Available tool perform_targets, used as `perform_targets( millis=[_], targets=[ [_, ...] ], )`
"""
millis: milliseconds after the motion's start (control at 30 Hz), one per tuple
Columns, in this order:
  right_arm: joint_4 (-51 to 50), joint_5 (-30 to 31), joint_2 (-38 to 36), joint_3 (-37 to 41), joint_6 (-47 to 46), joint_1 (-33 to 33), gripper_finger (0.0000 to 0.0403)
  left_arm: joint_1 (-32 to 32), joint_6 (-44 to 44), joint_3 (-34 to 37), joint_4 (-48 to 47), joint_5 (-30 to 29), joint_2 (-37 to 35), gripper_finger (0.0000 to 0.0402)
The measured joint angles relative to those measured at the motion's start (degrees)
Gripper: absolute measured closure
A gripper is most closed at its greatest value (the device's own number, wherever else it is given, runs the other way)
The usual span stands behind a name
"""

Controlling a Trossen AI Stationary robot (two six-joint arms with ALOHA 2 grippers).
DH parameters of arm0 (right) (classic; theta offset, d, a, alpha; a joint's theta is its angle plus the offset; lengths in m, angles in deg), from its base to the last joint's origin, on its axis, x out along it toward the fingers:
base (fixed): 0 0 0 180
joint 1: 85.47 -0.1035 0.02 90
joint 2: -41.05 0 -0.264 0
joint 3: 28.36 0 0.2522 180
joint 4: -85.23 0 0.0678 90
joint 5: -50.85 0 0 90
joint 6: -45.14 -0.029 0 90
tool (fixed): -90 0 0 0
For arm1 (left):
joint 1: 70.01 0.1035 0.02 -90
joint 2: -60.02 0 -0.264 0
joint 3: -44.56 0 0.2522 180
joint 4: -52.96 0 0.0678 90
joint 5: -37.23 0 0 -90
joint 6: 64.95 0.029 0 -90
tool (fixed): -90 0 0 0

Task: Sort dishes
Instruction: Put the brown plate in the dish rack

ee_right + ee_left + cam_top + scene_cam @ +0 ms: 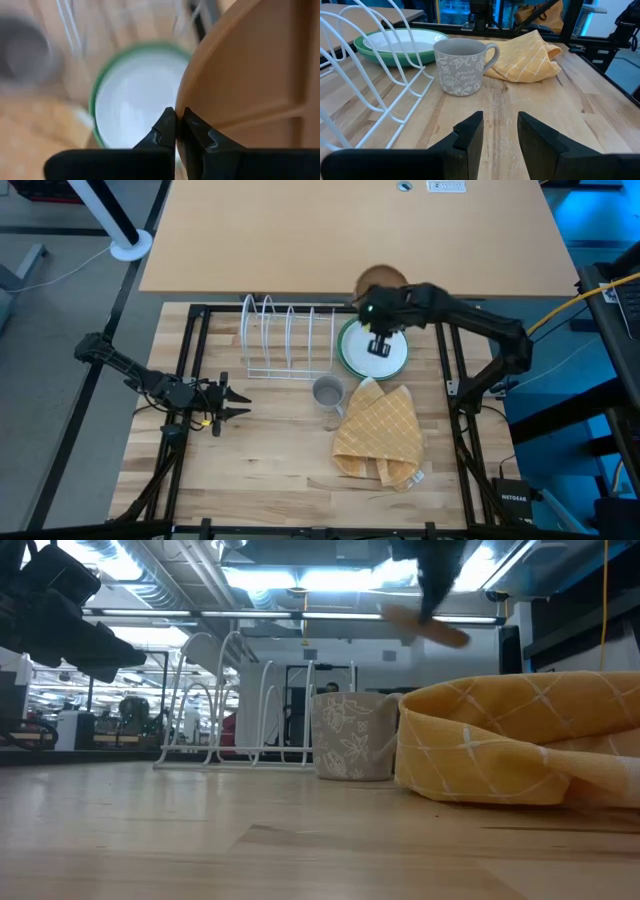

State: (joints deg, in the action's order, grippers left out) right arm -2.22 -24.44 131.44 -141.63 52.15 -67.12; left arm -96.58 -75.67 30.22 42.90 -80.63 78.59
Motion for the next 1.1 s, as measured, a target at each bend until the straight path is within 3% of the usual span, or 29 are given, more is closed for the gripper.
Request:
perform_targets(
  millis=[167,367,733,1100],
  targets=[
    [11.1,-9.8,0.0,-7.1,-1.1,0.0,0.0391,0.0,0.2,0.0,0.0,0.0,0.0,0.0289],
    [27.8,-22.7,0.0,-8.2,-8.4,0.0,0.0391,0.0,0.2,0.0,0.0,0.0,0.0,0.0289],
    [34.4,-24.9,0.2,-5.7,-16.3,-1.8,0.0391,0.0,0.0,0.0,0.0,0.0,0.0,0.0289],
    [55.3,-25.0,0.3,13.5,-19.0,-6.1,0.0391,0.0,-1.1,0.0,0.0,0.0,0.0,0.0289]
  ],
)
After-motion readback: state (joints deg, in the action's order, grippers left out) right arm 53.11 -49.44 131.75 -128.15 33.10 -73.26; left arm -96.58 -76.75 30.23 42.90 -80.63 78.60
